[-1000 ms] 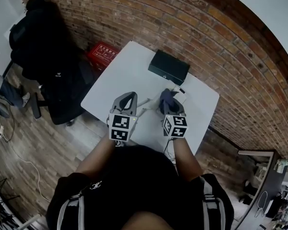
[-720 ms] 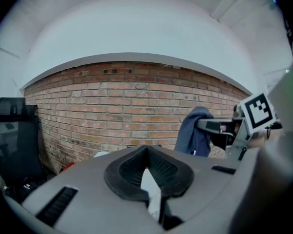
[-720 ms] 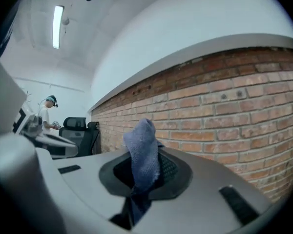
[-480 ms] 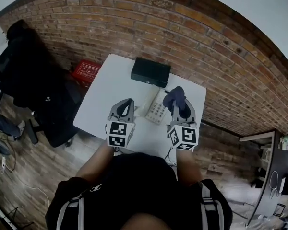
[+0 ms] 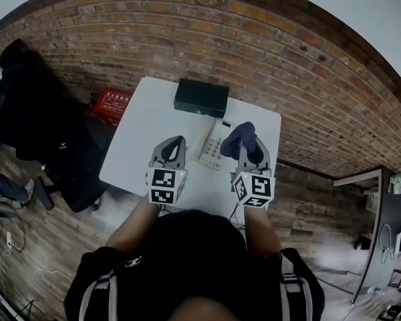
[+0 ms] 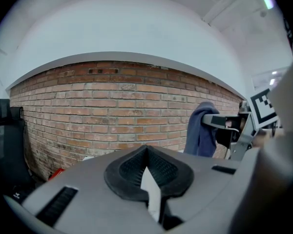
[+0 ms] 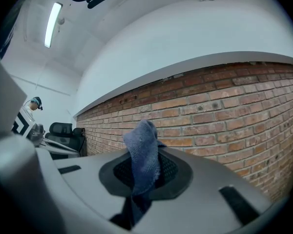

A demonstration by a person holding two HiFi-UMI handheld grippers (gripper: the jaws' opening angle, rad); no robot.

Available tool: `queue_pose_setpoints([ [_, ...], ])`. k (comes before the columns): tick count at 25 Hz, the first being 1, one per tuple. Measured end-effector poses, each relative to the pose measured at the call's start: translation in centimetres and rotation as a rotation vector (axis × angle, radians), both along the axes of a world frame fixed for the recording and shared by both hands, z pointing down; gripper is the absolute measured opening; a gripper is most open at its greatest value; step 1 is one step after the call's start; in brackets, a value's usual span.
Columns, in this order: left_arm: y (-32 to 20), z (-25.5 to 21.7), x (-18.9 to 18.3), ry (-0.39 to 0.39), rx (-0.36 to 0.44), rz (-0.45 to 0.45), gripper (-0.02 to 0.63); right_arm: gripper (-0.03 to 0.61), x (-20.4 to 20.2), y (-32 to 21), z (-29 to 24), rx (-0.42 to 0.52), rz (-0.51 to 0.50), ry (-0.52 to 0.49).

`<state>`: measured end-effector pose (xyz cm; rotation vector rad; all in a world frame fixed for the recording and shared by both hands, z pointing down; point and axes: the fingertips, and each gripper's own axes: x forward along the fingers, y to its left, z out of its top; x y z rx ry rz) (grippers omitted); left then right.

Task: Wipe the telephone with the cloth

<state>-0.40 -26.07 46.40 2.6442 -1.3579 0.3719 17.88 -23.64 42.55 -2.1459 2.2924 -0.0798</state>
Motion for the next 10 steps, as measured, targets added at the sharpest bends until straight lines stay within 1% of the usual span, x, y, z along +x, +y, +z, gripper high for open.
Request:
queue_pose_setpoints([
  [5,-0.10,-0.01,-0.27,0.001,0.002,-0.002,-0.003,0.018,0.02,-0.17,-0.10,0.001,-0.004,-0.031],
  [10,-0.38,-0.15,-0.99,0.002,0.003,-0.008,-0.003,0.018,-0.64,-0.87,-0.50,0.006,-0.024,-0.083],
])
